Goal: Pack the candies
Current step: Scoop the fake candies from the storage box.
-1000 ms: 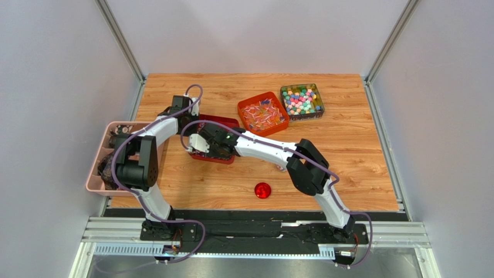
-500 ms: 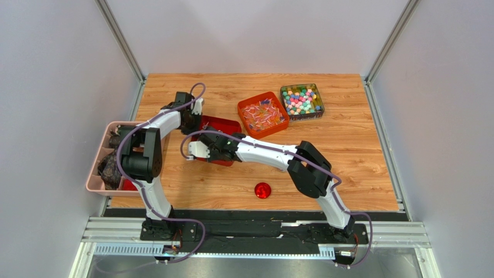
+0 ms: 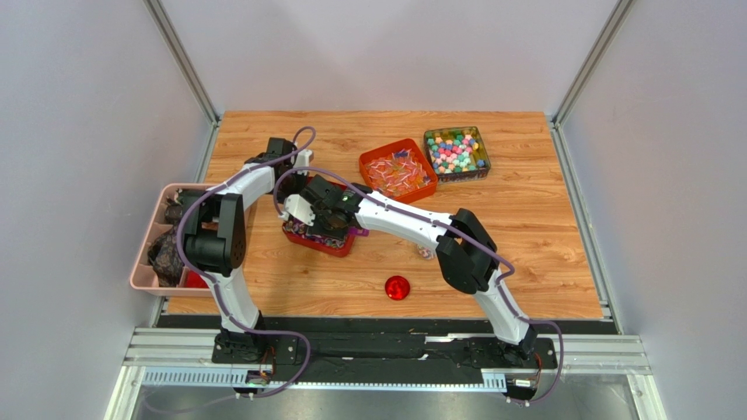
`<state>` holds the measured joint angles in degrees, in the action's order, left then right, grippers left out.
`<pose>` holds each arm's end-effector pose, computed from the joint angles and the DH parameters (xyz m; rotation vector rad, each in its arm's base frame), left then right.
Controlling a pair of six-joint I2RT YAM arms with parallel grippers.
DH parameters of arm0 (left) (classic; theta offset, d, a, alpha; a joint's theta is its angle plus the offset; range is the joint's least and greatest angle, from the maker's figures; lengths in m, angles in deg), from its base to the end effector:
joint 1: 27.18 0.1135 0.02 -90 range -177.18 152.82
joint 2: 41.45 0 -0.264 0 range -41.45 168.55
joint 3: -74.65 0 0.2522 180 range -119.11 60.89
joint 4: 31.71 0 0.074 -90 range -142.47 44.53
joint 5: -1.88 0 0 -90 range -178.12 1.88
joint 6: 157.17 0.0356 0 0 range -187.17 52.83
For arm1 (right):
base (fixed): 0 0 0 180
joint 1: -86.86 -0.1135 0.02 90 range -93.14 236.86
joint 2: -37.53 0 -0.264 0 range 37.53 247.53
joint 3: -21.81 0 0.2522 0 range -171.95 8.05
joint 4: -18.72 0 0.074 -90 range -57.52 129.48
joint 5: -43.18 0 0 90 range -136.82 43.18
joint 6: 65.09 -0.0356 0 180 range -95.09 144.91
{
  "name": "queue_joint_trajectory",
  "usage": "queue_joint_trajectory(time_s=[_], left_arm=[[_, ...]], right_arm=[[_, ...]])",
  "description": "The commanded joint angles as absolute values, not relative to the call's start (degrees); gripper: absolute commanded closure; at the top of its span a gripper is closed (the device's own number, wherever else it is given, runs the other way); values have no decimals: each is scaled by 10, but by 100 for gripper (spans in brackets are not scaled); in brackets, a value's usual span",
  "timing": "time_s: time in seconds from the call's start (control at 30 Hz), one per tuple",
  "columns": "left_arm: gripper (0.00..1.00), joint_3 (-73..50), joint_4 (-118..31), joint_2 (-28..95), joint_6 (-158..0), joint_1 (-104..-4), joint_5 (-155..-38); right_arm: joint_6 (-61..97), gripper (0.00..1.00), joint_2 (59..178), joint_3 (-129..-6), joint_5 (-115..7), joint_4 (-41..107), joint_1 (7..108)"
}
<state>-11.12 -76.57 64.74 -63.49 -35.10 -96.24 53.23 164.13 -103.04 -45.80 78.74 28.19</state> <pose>0.3714 -0.0567 0.1798 0.3156 2.6899 -0.2140 0.2508 0.4108 0.2212 -1.8248 1.9319 0.1521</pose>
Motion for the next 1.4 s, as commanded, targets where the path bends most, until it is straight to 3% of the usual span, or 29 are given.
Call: queue_joint_trajectory(time_s=[0.0,0.47,1.37], left_arm=[[100,-147,-731,610,-657,-365,-1023],[100,-135,-746,616,-638,-366,-1019],[100,-194,-769,650,-633,-330,-1021]], right_arm=[[463,100,1642,-998,-488,714,280],[349,100,1586,-926,-550,639,356],[406,100,1450,-845,-576,638,391]])
